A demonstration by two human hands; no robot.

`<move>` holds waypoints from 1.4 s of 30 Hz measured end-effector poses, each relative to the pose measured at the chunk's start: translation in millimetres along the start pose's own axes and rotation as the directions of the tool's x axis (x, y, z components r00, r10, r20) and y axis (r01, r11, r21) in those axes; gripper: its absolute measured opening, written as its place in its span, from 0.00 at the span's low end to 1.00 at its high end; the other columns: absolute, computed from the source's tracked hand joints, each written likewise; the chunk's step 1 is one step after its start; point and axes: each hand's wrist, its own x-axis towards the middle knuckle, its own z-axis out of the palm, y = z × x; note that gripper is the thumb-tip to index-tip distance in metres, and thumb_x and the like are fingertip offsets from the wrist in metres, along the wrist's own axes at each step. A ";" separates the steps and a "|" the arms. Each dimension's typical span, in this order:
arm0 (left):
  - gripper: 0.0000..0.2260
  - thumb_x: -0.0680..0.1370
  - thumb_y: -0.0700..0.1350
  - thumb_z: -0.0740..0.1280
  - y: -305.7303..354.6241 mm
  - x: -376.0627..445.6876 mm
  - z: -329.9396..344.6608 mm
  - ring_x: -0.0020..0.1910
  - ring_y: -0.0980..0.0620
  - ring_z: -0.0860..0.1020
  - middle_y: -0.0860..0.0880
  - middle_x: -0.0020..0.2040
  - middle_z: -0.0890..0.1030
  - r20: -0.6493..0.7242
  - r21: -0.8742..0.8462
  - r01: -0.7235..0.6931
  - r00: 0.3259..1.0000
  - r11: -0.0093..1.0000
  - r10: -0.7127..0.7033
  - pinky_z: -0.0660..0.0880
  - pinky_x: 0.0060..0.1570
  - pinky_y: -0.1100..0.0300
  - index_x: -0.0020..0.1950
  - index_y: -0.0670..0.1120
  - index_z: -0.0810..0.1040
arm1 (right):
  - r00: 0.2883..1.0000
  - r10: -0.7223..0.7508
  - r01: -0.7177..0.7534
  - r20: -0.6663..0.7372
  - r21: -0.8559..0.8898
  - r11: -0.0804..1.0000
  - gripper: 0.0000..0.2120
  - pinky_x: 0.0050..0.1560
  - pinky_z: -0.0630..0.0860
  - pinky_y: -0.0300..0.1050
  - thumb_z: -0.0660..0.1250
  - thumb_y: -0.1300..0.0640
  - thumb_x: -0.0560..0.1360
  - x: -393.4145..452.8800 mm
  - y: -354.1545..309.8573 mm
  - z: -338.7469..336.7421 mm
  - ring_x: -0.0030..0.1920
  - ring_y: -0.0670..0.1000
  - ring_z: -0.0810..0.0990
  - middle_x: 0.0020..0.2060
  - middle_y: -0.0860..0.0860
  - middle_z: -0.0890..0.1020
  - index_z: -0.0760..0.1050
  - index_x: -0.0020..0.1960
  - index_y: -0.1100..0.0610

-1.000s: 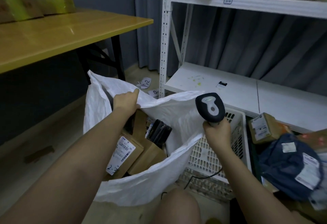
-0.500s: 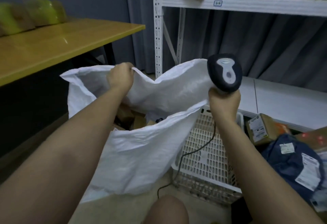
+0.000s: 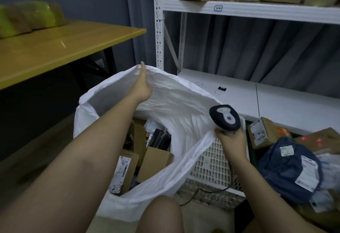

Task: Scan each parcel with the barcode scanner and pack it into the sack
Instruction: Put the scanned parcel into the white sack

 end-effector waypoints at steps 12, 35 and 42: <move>0.23 0.82 0.47 0.59 56.8 -89.2 46.6 0.52 0.50 0.77 0.51 0.57 0.76 0.083 -0.195 -0.110 0.988 0.975 0.128 0.72 0.46 0.57 0.76 0.54 0.59 | 0.997 0.068 -0.057 -0.043 0.226 0.973 0.06 0.37 0.71 0.46 0.70 0.65 0.75 -35.2 -31.8 -60.2 0.35 0.51 0.74 0.34 0.53 0.76 0.74 0.48 0.56; 0.20 0.78 0.47 0.66 180.7 -137.2 448.3 0.61 0.39 0.75 0.39 0.65 0.75 0.587 -0.218 0.226 0.808 0.949 -0.057 0.73 0.60 0.47 0.68 0.41 0.69 | 0.771 0.462 -0.365 -0.439 0.289 0.885 0.18 0.35 0.71 0.37 0.68 0.58 0.77 -13.5 151.0 -299.2 0.47 0.51 0.75 0.53 0.55 0.78 0.72 0.65 0.59; 0.40 0.71 0.54 0.75 159.3 -104.8 508.1 0.67 0.40 0.71 0.43 0.72 0.69 0.593 -0.292 0.374 0.793 0.880 -0.141 0.71 0.65 0.44 0.76 0.43 0.60 | 0.778 0.519 -0.462 -0.353 0.238 0.854 0.05 0.29 0.71 0.36 0.69 0.60 0.76 27.0 179.3 -293.4 0.32 0.45 0.73 0.34 0.50 0.76 0.73 0.50 0.57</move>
